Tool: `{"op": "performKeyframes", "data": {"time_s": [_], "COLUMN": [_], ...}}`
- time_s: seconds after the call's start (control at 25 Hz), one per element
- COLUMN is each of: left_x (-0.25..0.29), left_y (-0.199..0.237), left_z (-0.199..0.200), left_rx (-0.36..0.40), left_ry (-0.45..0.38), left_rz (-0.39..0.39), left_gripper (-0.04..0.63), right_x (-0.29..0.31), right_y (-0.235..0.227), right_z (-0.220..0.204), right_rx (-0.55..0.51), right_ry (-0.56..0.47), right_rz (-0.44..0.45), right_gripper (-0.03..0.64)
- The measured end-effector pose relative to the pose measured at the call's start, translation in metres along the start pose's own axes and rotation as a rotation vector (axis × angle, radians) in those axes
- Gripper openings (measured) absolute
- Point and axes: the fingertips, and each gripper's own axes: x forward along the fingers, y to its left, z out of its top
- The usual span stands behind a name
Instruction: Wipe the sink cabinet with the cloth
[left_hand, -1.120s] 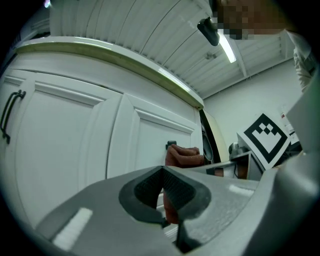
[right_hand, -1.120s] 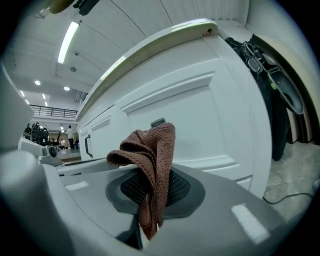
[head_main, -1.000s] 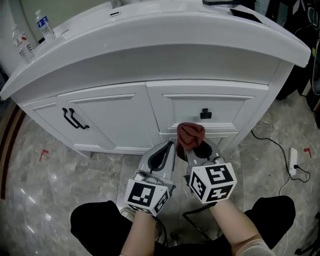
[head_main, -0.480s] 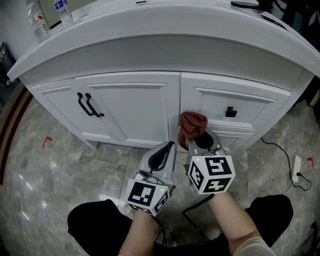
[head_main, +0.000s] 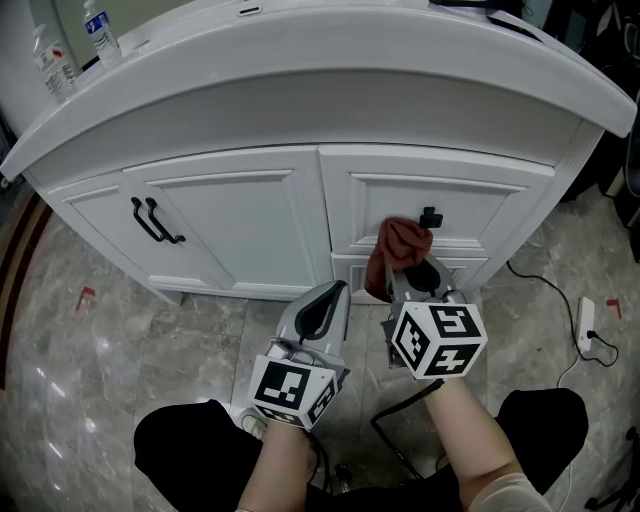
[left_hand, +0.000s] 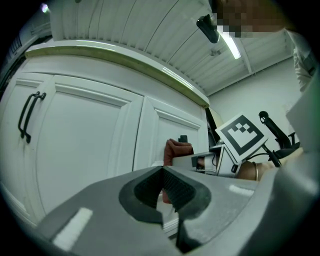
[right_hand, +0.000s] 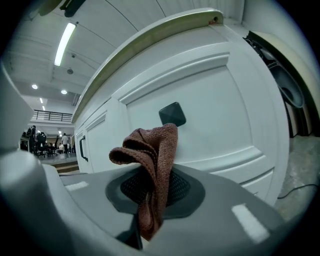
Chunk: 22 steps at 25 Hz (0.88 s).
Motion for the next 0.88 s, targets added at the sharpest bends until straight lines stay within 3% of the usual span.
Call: {"op": "performKeyframes", "data": {"time_s": [0.88], "left_x": [0.075], "left_y": [-0.088], "left_z": [-0.004], "left_rx": [-0.019], "left_ry": [0.005], "left_rz": [-0.177], "left_gripper": [0.000], "right_x": [-0.066], "right_y": [-0.128], "right_z": [0.026], "right_rx": [0.037], "right_ry": [-0.011], "right_rz": [-0.211], "right_gripper": [0.084]}}
